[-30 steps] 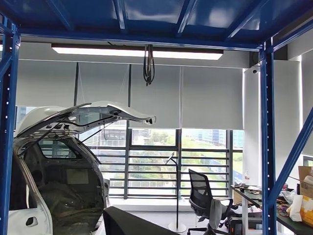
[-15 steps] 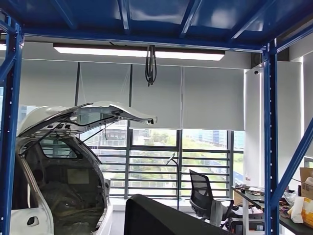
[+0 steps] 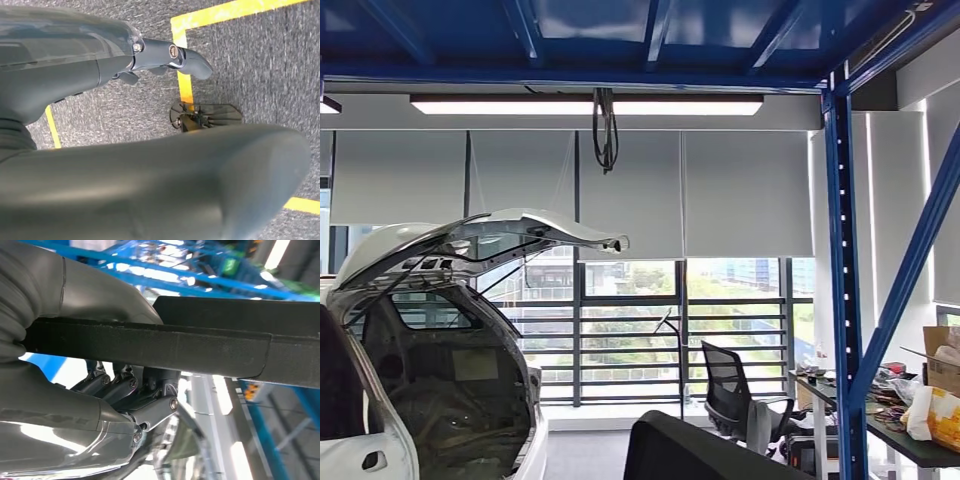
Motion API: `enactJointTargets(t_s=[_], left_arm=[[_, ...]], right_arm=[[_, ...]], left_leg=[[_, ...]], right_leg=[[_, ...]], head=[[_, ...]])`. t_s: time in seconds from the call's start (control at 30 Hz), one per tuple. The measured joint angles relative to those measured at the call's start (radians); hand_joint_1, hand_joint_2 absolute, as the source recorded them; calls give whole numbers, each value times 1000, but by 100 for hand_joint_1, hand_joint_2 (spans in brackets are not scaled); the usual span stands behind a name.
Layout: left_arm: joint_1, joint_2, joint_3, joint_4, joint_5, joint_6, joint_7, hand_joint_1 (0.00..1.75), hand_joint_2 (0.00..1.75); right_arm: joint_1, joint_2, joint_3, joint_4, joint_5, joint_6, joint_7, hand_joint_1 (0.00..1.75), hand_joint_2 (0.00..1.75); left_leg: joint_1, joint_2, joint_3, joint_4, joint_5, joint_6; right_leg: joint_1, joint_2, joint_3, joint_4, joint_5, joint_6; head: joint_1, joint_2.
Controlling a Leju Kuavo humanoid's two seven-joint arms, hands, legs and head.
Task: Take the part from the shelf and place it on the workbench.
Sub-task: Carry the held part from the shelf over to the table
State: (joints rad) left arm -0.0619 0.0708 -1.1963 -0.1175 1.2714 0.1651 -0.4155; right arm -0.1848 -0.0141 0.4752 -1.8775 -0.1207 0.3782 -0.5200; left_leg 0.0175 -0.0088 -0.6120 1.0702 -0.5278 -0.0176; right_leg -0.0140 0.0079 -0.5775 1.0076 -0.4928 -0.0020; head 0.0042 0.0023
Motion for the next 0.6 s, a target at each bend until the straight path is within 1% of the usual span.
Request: enactJointTargets(t_s=[0.07,0.1,0.13,0.17,0.2,0.23,0.27,0.3,0.33,0.4,0.43,0.47,0.5,0.53,0.57,0.6], left_arm=[[5,5,-3,0,4,-10,-5,0,175],[8,8,-5,0,7,-11,-5,0,175],[11,10,-7,0,9,-12,-3,0,175],[13,12,-8,0,12,-12,0,0,175],[14,14,-9,1,14,-12,3,0,175],[14,16,-10,2,16,-12,6,0,175],[13,17,-11,3,16,-11,9,0,175],[13,17,-13,4,17,-11,12,0,175],[13,17,-14,5,16,-12,16,0,175],[14,18,-17,5,16,-13,20,0,175],[15,18,-18,5,16,-13,21,0,175],[15,18,-18,5,16,-14,22,0,175],[15,18,-18,5,16,-15,22,0,175],[14,18,-18,6,16,-14,22,0,175],[14,18,-19,6,15,-14,22,0,175],[14,18,-20,6,15,-14,22,0,175]], right_arm=[[3,-1,-4,0,-5,5,-6,175,175],[5,-2,-7,1,-6,7,-6,175,175],[8,-4,-9,1,-7,9,-5,175,175],[10,-5,-11,2,-7,11,-4,175,175],[11,-6,-13,2,-7,13,-4,175,175],[12,-6,-14,2,-7,14,-3,175,175],[12,-6,-15,2,-7,16,-3,175,175],[12,-7,-17,2,-7,17,-2,175,175],[12,-7,-18,3,-6,19,-2,175,175],[12,-9,-20,4,-6,20,-1,175,175],[12,-10,-20,4,-6,20,-1,175,175],[12,-11,-20,4,-6,21,-1,175,175],[12,-13,-21,5,-6,21,-1,175,175],[13,-15,-21,5,-6,21,-1,175,175],[13,-17,-22,6,-6,22,-1,175,175],[14,-19,-22,8,-6,22,-2,175,175]], left_leg=[[0,0,-59,129,-63,-4],[1,1,-89,190,-85,-5],[1,1,-106,222,-88,-6],[1,1,-104,213,-71,-7],[2,1,-83,167,-40,-6],[3,1,-52,99,-2,-5],[2,1,-22,35,26,-2],[1,0,0,-11,43,1],[-1,0,11,-35,48,3],[-4,-1,11,-39,47,12],[-4,-1,11,-40,50,19],[-4,0,9,-42,53,26],[-3,1,7,-44,57,33],[-3,3,4,-45,60,39],[-5,4,-1,-45,64,43],[-8,5,-6,-45,67,47]], right_leg=[[1,-3,0,0,-1,-6],[1,-3,1,0,-2,-7],[2,-3,1,0,-3,-8],[2,-3,3,0,-3,-7],[1,-2,6,1,-4,-6],[1,-2,9,2,-6,-4],[3,-1,10,4,-9,0],[5,0,11,6,-10,4],[6,0,10,8,-11,9],[6,0,9,8,-9,20],[4,-1,9,10,-14,26],[3,-2,6,22,-29,31],[2,-3,-4,52,-58,35],[2,-3,-20,102,-97,38],[2,-4,-42,166,-138,39],[2,-4,-62,229,-169,40]], head=[[0,0],[0,0],[0,0],[0,0],[0,0],[0,0],[0,0],[0,0],[0,0],[0,0],[0,0],[0,0],[0,0],[0,0],[0,0],[0,0]])
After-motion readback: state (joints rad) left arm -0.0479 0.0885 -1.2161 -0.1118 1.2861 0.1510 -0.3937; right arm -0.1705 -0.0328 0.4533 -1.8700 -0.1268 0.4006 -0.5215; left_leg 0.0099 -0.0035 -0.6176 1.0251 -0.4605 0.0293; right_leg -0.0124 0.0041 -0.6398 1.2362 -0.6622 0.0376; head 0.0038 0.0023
